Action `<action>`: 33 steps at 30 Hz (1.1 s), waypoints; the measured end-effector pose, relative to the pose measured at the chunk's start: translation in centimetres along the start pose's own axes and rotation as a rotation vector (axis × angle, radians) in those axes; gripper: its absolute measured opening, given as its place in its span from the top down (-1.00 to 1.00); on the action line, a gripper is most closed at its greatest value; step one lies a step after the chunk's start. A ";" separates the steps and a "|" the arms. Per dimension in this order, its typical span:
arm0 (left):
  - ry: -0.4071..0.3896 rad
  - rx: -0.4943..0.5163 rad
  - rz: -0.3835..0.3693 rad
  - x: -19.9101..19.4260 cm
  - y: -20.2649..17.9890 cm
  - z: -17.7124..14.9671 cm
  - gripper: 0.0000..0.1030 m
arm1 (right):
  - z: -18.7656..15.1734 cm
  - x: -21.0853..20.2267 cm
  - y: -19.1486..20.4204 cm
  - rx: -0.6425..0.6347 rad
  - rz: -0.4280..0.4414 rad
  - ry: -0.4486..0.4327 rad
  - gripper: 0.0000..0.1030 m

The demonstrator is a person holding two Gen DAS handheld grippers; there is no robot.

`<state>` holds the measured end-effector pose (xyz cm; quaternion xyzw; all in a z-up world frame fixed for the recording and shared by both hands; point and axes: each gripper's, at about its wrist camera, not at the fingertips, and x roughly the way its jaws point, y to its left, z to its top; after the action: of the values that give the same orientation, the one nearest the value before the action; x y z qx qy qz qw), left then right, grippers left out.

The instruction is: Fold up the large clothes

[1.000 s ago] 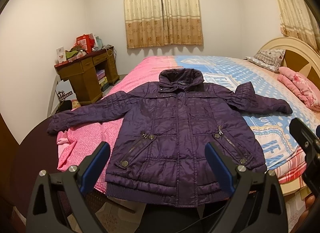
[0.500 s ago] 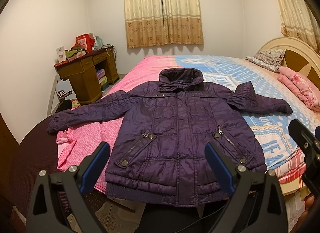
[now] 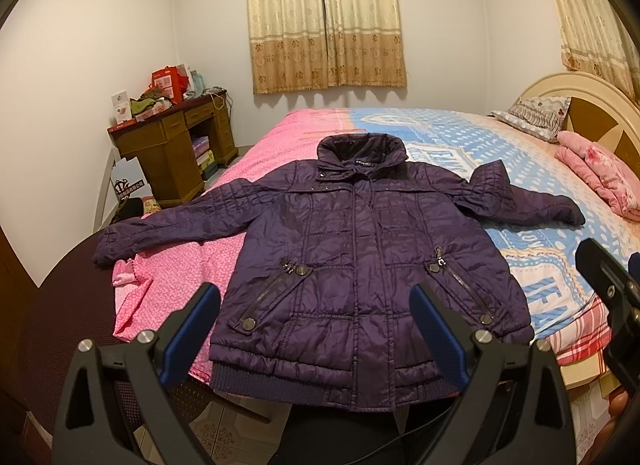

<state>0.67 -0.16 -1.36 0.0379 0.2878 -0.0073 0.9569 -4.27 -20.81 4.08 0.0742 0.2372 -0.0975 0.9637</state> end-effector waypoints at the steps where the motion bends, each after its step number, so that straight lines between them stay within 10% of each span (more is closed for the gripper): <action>1: 0.001 0.000 -0.001 0.1 0.0 0.0 -0.89 | 0.0 0.0 0.0 -0.001 0.000 -0.001 -0.98; 33: 0.031 0.000 -0.030 1.1 -0.1 -0.4 -0.89 | -1.0 1.9 -1.0 0.043 0.014 0.055 -0.98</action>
<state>1.33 -0.26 -2.31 0.0337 0.3033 -0.0209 0.9521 -3.32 -21.93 2.23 0.0994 0.2607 -0.0939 0.9557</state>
